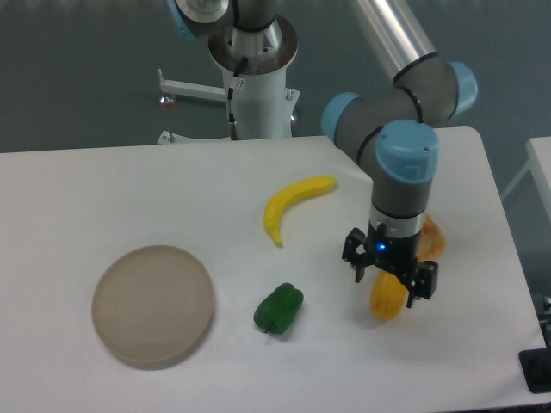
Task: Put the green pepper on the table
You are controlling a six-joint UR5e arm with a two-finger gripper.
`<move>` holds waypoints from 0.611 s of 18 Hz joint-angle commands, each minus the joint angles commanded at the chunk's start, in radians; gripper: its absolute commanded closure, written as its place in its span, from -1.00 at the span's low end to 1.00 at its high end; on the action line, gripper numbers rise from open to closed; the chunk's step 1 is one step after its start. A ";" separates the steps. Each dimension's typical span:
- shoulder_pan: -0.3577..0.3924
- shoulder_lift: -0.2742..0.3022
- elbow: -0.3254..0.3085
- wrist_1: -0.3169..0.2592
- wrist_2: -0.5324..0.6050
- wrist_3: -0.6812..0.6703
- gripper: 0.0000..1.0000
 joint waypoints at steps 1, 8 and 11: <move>0.002 -0.005 0.006 -0.002 0.002 0.003 -1.00; 0.000 -0.054 0.074 -0.012 0.101 0.055 -1.00; 0.002 -0.067 0.110 -0.031 0.103 0.098 -1.00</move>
